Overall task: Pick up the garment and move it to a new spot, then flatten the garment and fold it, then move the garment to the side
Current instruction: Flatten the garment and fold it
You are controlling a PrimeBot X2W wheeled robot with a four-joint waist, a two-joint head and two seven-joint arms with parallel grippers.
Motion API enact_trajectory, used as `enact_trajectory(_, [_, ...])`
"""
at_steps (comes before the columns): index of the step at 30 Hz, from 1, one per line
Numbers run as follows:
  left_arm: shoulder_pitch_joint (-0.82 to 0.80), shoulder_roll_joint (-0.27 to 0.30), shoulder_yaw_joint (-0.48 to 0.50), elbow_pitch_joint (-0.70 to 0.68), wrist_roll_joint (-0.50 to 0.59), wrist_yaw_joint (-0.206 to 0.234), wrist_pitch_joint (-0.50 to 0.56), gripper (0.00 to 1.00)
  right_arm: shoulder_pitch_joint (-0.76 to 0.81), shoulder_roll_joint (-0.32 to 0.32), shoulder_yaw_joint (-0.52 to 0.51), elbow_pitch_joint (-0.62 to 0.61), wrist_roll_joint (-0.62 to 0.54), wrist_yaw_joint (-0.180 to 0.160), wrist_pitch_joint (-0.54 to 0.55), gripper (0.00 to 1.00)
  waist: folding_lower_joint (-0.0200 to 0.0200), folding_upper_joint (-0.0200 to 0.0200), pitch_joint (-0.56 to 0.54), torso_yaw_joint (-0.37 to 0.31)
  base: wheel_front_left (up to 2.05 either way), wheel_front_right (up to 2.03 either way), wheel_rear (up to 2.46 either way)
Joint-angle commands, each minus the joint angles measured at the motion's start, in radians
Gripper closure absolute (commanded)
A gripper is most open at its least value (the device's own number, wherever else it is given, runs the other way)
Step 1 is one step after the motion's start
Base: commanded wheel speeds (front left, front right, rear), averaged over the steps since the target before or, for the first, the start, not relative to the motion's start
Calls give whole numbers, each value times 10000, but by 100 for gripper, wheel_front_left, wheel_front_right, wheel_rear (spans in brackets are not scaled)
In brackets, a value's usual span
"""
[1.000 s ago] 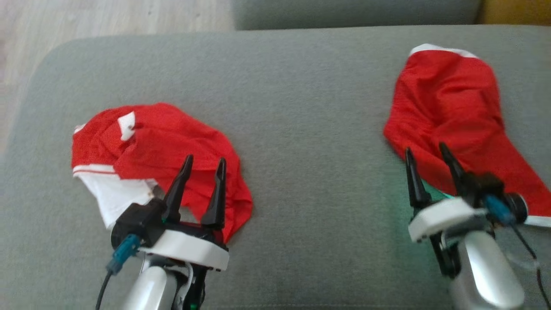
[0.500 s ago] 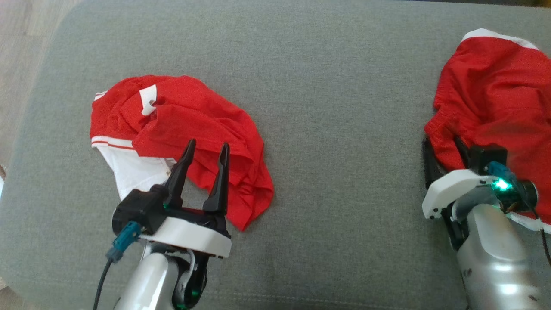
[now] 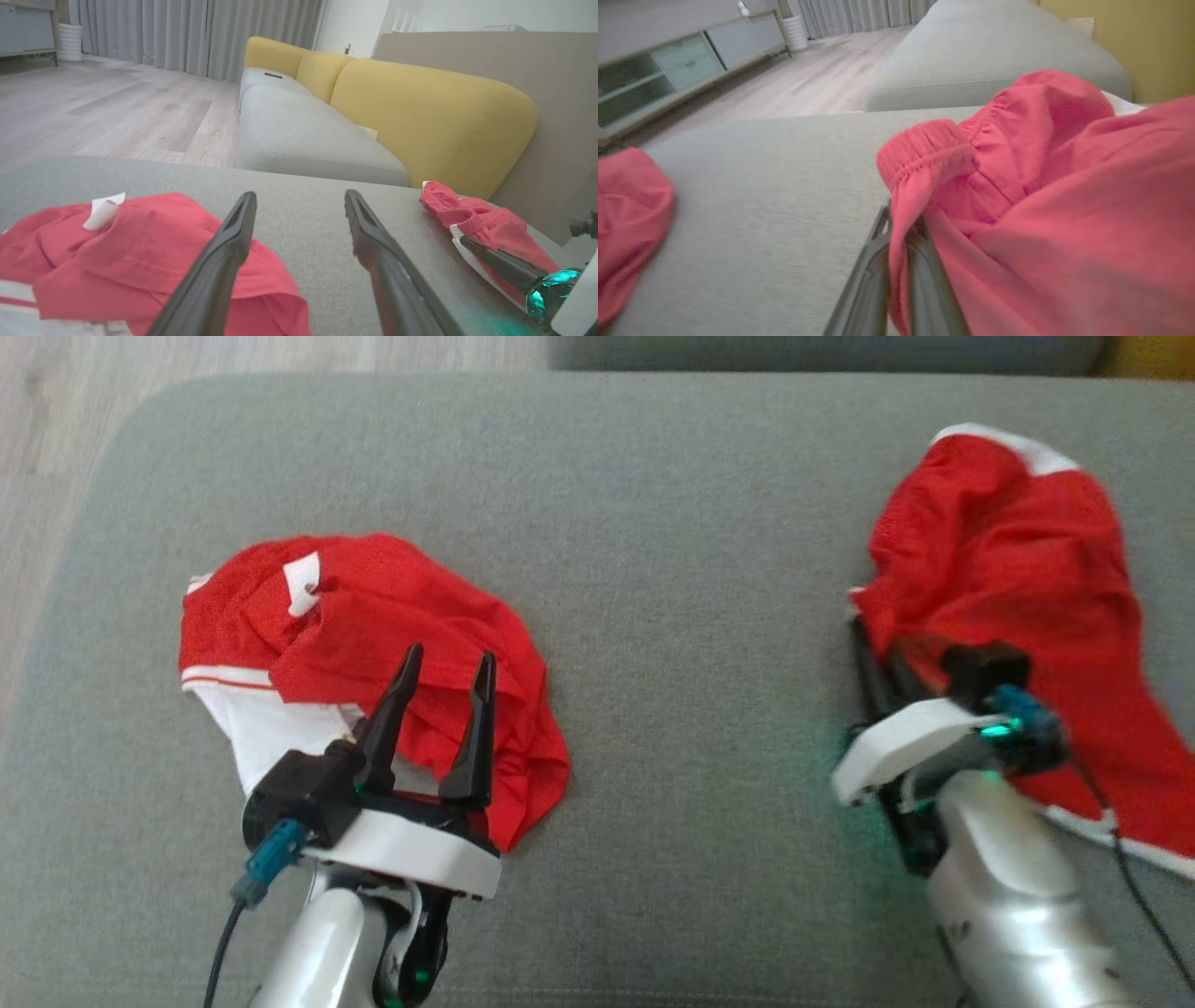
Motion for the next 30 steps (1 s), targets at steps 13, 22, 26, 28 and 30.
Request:
enact_trajectory(13, [55,18,296,-364,-41,-7,-51,0,1186,-1063,4405,-3661,4321,-7,750,100,0,0,-486,-407,0,0,0])
enact_trajectory(22, [-177,18,116,-370,-34,-95,-51,0,478,-1564,4524,-2856,4949,-7,986,100,0,0,-27,-106,0,0,0])
enact_trajectory(26, [-246,18,119,-310,-42,-114,-51,0,139,-1662,4623,-2019,4896,-7,962,100,0,0,65,24,0,0,0])
enact_trajectory(28, [-251,18,121,-300,-48,-110,-51,0,-3,-1650,4616,-1579,4740,-7,808,7,0,0,66,41,0,0,0])
enact_trajectory(30, [-229,18,159,-295,-46,-86,-51,0,-128,-1580,4636,-1205,4549,-7,665,0,0,0,36,-12,0,0,0])
